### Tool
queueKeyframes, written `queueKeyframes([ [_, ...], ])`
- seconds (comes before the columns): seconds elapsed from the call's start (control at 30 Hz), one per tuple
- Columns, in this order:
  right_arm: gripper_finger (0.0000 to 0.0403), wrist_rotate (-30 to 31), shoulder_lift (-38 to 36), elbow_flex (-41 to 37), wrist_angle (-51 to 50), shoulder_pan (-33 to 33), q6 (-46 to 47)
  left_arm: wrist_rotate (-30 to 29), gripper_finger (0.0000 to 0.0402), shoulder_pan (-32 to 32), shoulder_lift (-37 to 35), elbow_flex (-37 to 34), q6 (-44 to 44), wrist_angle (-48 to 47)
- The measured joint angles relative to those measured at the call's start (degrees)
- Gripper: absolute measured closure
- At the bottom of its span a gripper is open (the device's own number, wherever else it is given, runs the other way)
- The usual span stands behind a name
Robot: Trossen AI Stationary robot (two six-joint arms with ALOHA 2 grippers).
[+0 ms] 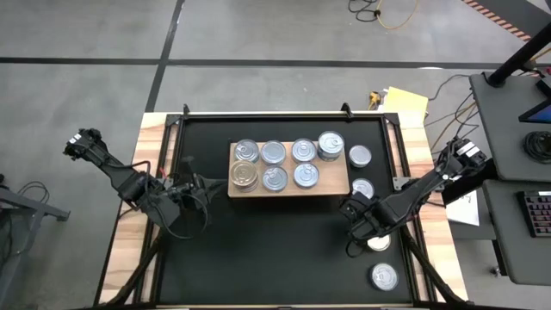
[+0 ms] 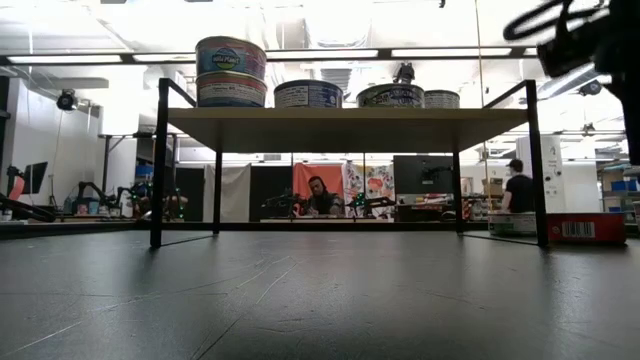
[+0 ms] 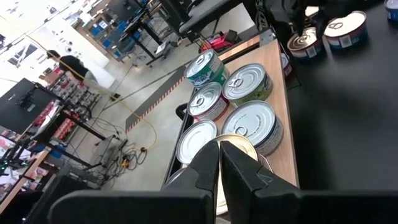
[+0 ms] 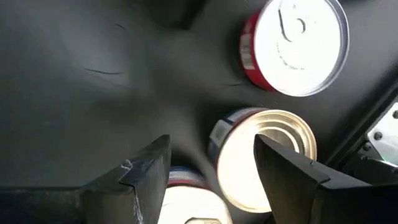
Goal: Stack canned seafood by type on shelf
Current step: Stack the red tuna can on the red tuna can
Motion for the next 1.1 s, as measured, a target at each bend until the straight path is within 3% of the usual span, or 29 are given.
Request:
queueKeyframes([
  [0.17, 0.0184, 0.9, 0.3, -3.8, 3.9, 0.1, -2.3, 0.0, 0.0401, 0.0, 0.0, 0.0, 0.2, -0.6],
  [0.37, 0.0184, 8.7, 2.7, -4.3, 5.7, 1.7, -9.2, -0.1, 0.0401, 0.1, 0.0, -0.2, -0.5, -1.2],
  [0.5, 0.0184, 14.5, 4.1, -4.3, 5.4, 2.2, -8.7, -1.5, 0.0401, 0.1, 0.0, -0.4, -0.6, -1.3],
  [0.63, 0.0198, 15.6, 5.7, -4.5, 5.4, 2.1, -7.7, -4.4, 0.0401, 0.1, 0.0, -0.4, -0.6, -1.3],
  [0.87, 0.0265, 17.9, 10.6, -4.7, 4.1, 2.4, -7.9, -4.9, 0.0401, 0.1, 0.0, -0.4, -0.9, -1.3],
  [1.1, 0.0379, 19.7, 11.9, -4.7, 1.6, 2.9, -5.8, -6.5, 0.0401, 0.1, -0.2, -0.4, -0.9, -3.3],
])
